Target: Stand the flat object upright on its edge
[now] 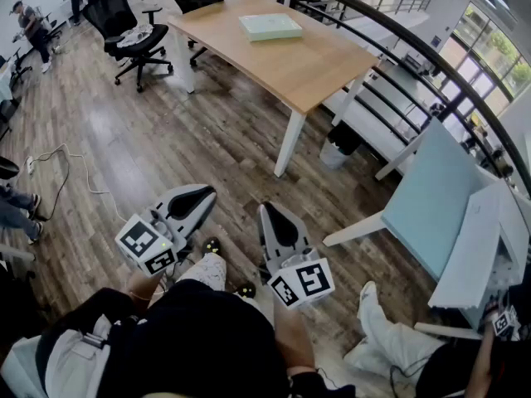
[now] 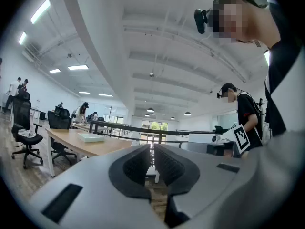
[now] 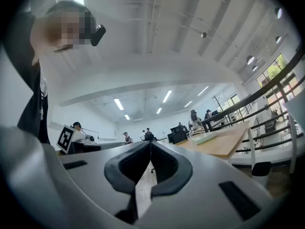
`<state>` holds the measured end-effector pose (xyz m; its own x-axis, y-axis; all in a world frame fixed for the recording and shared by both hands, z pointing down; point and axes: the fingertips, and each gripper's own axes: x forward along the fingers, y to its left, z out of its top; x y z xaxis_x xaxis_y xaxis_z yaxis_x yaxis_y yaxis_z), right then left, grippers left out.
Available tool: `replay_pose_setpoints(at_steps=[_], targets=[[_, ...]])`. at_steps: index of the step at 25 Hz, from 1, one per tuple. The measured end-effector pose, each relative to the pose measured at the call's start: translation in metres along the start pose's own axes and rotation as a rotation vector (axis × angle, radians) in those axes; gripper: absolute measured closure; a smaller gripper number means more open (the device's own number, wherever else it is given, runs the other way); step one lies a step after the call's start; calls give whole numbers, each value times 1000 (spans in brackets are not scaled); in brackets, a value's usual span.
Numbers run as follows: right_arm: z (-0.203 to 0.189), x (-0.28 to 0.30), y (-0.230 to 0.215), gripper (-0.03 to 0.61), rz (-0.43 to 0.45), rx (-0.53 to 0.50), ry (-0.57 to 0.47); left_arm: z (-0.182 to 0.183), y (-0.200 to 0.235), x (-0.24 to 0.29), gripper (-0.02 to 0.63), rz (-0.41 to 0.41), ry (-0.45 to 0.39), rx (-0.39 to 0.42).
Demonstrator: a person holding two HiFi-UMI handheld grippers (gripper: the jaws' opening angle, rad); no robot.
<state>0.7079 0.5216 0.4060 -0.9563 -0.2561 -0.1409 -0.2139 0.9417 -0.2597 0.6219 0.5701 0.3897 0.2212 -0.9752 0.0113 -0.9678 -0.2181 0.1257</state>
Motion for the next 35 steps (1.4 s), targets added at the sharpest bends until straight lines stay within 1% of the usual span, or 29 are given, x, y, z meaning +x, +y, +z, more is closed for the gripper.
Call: replay_pose_setpoints(at_steps=[7,12,18,21,25,27,31,35], targets=[[8,13,1,554,0,31,-47,2,17,-2,581,5,-10,-13],[13,25,7,554,24,-2,-57,3,26,5,581,-27,-23,-23],[8,51,11,554,40,-27,-25,9,48,12,581,-42,-33,-22],[1,69,11,554,37,-20,-5,11,65,12,581,-43,-33,-31],[-11,102,9,554,56,1,32,11,96,11,581,-25,-25,-41],[-17,126,10,554,80,6,52,12,118,7,581,0,-23,-39],[-21,176,17,554,127,0,48,17,168,-5,581,65,-23,-36],[-33,223,25,554,178,2,106,23,211,-15,581,114,-42,-49]])
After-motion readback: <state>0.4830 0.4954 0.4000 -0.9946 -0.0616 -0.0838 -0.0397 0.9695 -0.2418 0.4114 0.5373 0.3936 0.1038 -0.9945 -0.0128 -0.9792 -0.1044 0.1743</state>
